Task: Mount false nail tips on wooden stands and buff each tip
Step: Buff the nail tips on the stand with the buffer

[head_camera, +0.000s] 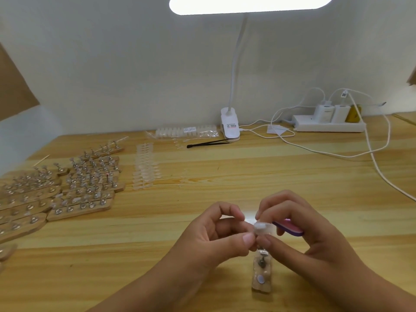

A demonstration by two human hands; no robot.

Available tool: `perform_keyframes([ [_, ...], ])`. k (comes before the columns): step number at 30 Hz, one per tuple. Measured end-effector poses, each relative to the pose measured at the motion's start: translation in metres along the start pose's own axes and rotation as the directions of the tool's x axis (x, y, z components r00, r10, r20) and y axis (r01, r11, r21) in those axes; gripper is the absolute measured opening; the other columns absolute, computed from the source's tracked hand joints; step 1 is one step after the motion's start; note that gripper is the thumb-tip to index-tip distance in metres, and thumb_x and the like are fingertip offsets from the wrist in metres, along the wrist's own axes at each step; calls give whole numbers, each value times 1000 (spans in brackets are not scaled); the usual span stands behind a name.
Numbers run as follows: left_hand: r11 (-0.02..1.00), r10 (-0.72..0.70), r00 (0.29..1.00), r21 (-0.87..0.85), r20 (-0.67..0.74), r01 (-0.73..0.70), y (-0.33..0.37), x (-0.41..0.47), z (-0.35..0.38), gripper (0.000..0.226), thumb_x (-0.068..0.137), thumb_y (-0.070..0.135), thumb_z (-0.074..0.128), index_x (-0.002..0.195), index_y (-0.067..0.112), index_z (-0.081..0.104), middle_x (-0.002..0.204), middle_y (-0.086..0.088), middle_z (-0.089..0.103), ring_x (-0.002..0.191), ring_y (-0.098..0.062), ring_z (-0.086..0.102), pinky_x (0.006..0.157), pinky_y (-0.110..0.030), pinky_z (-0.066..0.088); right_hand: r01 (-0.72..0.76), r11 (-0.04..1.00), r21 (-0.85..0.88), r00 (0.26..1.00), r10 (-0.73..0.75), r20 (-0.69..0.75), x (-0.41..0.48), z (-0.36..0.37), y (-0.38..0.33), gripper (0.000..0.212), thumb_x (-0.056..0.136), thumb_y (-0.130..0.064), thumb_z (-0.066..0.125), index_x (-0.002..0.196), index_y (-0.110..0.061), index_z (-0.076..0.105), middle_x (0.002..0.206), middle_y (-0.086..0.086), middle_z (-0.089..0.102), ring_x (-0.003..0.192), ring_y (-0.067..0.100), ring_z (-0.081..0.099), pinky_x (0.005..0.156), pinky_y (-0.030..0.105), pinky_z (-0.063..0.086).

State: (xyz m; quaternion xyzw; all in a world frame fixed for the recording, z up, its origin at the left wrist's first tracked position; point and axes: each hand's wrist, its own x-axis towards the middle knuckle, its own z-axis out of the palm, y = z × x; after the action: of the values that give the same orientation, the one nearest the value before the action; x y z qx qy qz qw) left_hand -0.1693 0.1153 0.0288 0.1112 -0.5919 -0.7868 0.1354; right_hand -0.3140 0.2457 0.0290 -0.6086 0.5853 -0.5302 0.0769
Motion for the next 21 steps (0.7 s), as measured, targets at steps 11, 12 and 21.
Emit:
perform_keyframes([
  [11, 963, -57, 998, 266, 28, 47, 5, -1, 2, 26, 70, 46, 74, 89, 28, 75, 74, 13, 66, 60, -1, 52, 58, -13, 42, 123, 950, -286, 992, -113, 51, -2, -3, 1, 7, 92, -37, 60, 93, -30, 62, 104, -18, 54, 95, 15, 56, 74, 13, 39],
  [12, 960, -59, 998, 276, 30, 49, 5, -1, 3, 26, 70, 45, 74, 88, 27, 75, 74, 12, 66, 60, -1, 52, 58, -13, 42, 128, 946, -298, 991, -114, 65, -2, -3, 2, 6, 92, -35, 60, 94, -30, 63, 104, -19, 53, 95, 15, 55, 74, 13, 39],
  [21, 987, -162, 987, -20, 5, 162, 4, 4, -3, 27, 68, 35, 80, 86, 14, 77, 66, 4, 54, 56, -4, 45, 49, -12, 39, -128, 986, 106, 992, 126, 25, -8, -13, 2, 40, 85, -34, 38, 118, -39, 59, 123, -9, 59, 106, 12, 59, 87, 16, 45],
])
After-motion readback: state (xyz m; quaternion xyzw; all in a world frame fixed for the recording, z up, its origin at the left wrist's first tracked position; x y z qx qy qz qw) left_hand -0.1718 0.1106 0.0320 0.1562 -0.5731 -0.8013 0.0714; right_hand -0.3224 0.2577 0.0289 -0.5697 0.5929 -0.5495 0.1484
